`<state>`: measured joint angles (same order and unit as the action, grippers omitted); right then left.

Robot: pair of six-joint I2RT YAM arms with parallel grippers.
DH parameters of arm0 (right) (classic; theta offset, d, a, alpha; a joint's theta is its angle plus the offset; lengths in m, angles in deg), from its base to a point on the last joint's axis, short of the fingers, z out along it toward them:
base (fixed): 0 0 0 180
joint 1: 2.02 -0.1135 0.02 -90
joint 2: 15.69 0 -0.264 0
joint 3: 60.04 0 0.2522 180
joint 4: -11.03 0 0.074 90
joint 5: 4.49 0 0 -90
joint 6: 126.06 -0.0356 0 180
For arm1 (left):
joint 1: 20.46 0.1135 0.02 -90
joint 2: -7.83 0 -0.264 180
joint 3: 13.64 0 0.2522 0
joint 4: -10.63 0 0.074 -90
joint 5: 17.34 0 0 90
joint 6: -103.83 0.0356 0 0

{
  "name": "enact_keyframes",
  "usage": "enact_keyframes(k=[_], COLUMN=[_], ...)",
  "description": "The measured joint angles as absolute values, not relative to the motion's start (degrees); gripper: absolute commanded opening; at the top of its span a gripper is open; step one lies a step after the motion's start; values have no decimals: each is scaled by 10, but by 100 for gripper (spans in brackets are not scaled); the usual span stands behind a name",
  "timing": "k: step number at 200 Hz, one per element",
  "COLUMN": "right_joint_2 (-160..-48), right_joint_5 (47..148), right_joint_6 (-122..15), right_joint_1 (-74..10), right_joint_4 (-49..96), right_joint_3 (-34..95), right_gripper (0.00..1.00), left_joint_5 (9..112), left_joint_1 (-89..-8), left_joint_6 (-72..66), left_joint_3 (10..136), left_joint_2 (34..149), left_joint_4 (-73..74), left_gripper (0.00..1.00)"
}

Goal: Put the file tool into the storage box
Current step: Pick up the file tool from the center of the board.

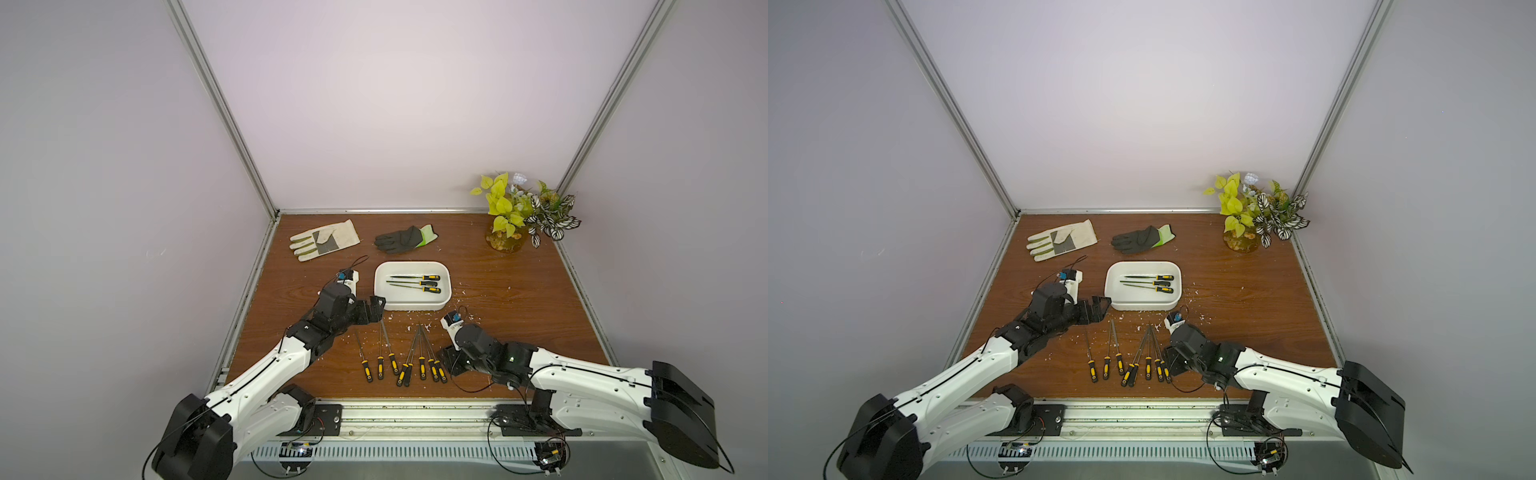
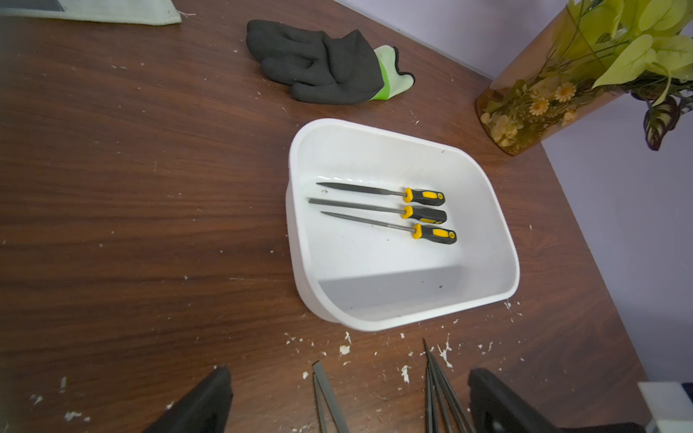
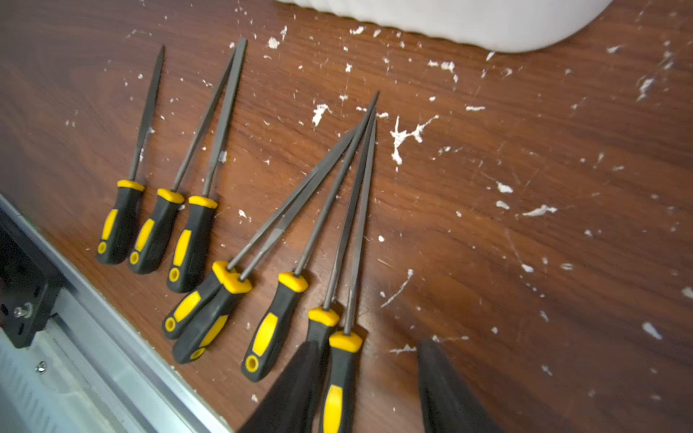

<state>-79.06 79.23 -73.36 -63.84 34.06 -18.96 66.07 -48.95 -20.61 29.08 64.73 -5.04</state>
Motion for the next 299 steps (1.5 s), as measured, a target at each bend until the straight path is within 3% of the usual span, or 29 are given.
enact_keyframes(k=[78,189,299], right_joint_2=[-823,-837,-871], right_joint_5=[748,725,678], right_joint_6=[-756,-777,-791], right_joint_1=[-707,-721,-725], right_joint_4=[385,402,422], right_joint_3=[-173,-173,-167], right_gripper=[47,45,40], left_joint_5=[669,662,649], left_joint_1=[-489,-489,-489], left_joint_6=[-205,-210,-243], left_joint_3=[286,286,286], left_joint_2=[588,602,530], left_joint_4=[-85,-91,-101], left_gripper=[100,100,100])
